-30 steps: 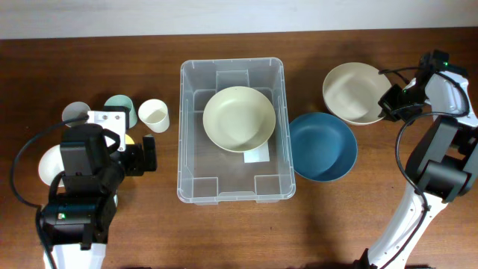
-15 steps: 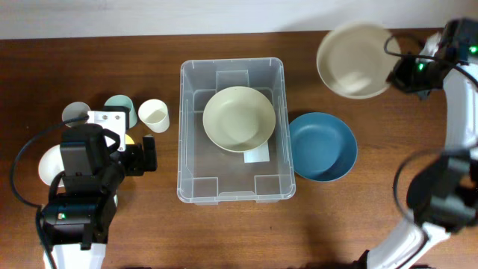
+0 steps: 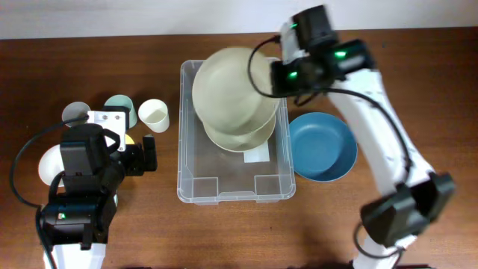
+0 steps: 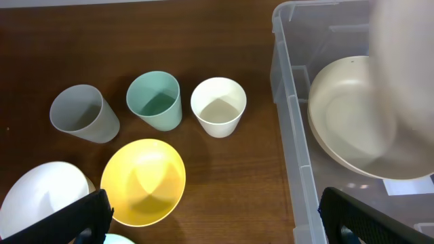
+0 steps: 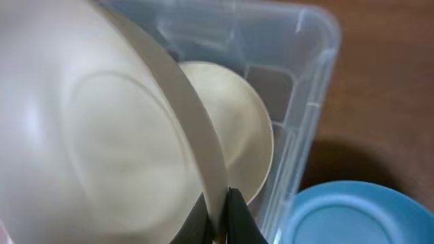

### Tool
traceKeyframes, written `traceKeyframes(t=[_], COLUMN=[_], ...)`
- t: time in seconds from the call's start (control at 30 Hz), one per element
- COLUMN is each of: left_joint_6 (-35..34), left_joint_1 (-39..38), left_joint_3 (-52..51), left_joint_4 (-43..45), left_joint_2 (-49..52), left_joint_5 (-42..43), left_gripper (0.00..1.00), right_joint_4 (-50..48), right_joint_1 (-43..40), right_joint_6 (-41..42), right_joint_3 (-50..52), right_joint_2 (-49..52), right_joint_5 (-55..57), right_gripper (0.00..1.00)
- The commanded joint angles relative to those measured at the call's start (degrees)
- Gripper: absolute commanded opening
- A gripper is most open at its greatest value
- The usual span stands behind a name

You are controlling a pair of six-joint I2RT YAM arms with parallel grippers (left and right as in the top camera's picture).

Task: Pack container
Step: 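Stack the back cream bowl onto the first bowl in the container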

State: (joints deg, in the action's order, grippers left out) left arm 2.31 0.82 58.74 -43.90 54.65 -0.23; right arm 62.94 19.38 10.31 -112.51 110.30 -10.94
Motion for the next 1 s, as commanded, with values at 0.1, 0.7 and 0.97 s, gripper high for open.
traceKeyframes(t=[0.1, 0.7, 0.97], left_joint_6=[-0.37, -0.35, -0.37], left_joint_1=[0.09, 0.09, 0.09], left_joint_3=[1.31, 1.31, 1.31], left_joint_4=[0.11, 0.13, 0.15], left_joint_2=[-0.24, -0.24, -0.24], left_joint_5=[0.00, 0.00, 0.02], left_gripper=[1.00, 1.00, 1.00], right_joint_4=[-0.98, 7.72, 21.27], right_joint_1=[0.39, -19.61, -39.82], right_joint_6=[0.76, 16.61, 9.88], right_joint_3=[0.07, -9.22, -3.17], right_joint_2=[7.54, -9.09, -10.23], right_joint_5=[3.26, 3.74, -6.05], right_gripper=[0.04, 0.99, 0.99])
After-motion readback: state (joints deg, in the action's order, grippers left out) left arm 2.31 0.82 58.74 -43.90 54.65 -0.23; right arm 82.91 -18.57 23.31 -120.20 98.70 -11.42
